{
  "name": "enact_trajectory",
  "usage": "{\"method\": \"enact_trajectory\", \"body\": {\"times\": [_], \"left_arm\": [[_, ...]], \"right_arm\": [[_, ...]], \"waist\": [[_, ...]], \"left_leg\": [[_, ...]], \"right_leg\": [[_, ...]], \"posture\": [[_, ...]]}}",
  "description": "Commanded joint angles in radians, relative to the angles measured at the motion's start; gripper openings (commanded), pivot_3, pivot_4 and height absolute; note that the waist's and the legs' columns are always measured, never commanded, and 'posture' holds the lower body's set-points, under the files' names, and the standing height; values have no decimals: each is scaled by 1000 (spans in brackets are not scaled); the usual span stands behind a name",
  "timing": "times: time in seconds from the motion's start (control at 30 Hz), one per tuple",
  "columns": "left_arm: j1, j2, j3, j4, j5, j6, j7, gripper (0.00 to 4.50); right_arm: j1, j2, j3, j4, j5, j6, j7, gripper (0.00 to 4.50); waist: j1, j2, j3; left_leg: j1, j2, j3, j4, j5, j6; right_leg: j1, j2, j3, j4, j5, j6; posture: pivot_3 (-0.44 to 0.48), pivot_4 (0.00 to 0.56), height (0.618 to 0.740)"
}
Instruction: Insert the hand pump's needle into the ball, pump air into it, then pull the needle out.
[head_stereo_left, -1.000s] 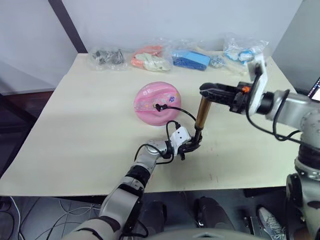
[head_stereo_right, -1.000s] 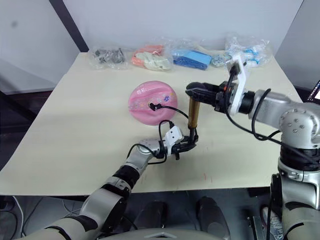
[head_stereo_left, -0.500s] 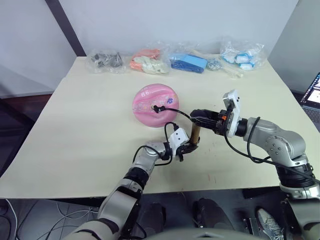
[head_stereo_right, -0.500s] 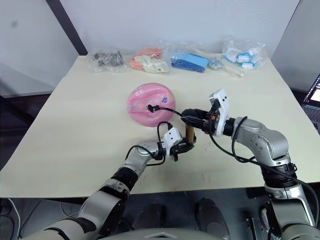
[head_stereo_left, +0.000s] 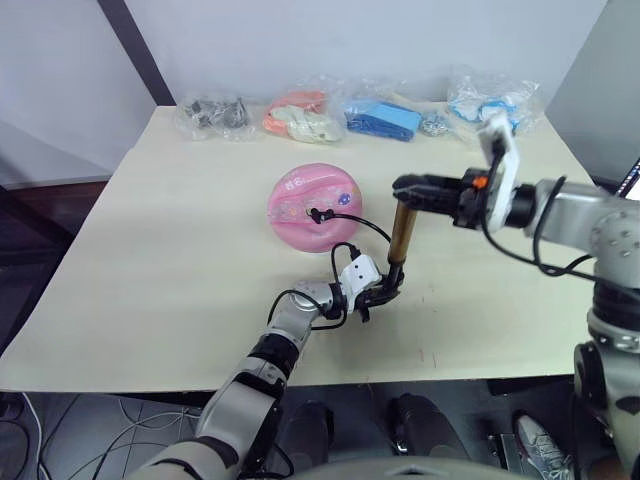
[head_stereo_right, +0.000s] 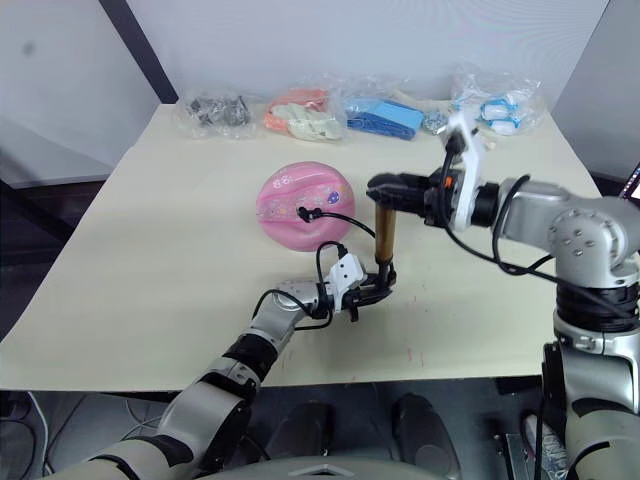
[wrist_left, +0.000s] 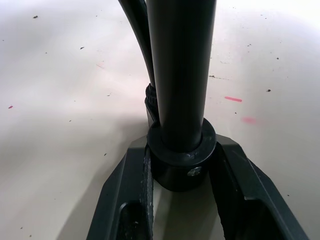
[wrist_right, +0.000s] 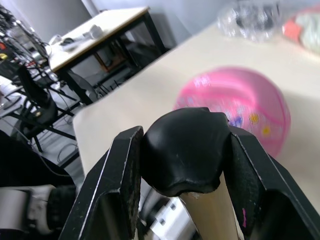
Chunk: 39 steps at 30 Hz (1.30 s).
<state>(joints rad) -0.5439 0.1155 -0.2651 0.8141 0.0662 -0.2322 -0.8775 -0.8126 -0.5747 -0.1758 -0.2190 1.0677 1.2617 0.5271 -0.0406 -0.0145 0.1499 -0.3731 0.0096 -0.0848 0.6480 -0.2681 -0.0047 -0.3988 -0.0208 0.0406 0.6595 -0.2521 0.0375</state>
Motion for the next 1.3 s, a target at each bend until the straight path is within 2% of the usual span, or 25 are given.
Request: {"method": "enact_trajectory", "body": {"times": [0.03,0.27,0.43,0.57,0.73,1.0,1.1,1.2,1.3], "left_arm": [[49,23,-35,75,42,32,-7,1063],[46,23,-33,83,39,30,-8,1063],[43,21,-31,84,34,34,-7,1063],[50,24,-31,75,32,38,-8,1063],[49,27,-31,74,30,40,-6,1063],[54,27,-31,62,26,46,-3,1063],[58,26,-31,54,24,50,-3,1063],[63,25,-32,45,23,55,-2,1063],[68,26,-32,39,22,57,-1,1063]], "right_arm": [[-80,-34,-82,-21,44,-4,-36,1780],[-189,-47,-106,27,126,42,-111,1780],[-167,-47,-83,15,132,36,-119,1780],[-39,-25,-26,-2,83,18,-104,1780],[126,-5,94,-13,-44,-104,-18,1780],[299,80,281,59,-238,-276,70,1780],[364,96,369,119,-344,-348,110,1780],[403,103,402,142,-396,-382,143,1780],[398,113,369,108,-386,-368,143,1780]], "waist": [[0,0,0],[0,0,1],[0,1,1],[1,0,0],[-3,0,-1],[-4,-1,-3],[-5,-2,-4],[-6,-3,-8],[-7,-5,-11]], "left_leg": [[0,0,0,0,0,0],[-6,0,0,2,0,0],[-7,0,0,2,0,0],[-6,0,0,2,0,0],[-5,0,1,1,0,0],[0,2,1,1,0,0],[9,2,1,-1,0,0],[11,2,2,-2,0,0],[13,2,2,-3,0,0]], "right_leg": [[0,0,0,0,0,0],[-6,0,0,1,0,0],[-6,0,0,1,0,0],[-6,0,0,1,0,0],[-5,0,1,2,0,0],[-1,3,1,2,-2,4],[6,3,2,1,-3,3],[7,3,2,0,-3,3],[8,3,2,0,-3,3]], "posture": [[0,150,740],[0,150,740],[0,150,740],[0,150,740],[0,150,740],[0,150,740],[0,150,740],[0,150,740],[0,150,740]]}}
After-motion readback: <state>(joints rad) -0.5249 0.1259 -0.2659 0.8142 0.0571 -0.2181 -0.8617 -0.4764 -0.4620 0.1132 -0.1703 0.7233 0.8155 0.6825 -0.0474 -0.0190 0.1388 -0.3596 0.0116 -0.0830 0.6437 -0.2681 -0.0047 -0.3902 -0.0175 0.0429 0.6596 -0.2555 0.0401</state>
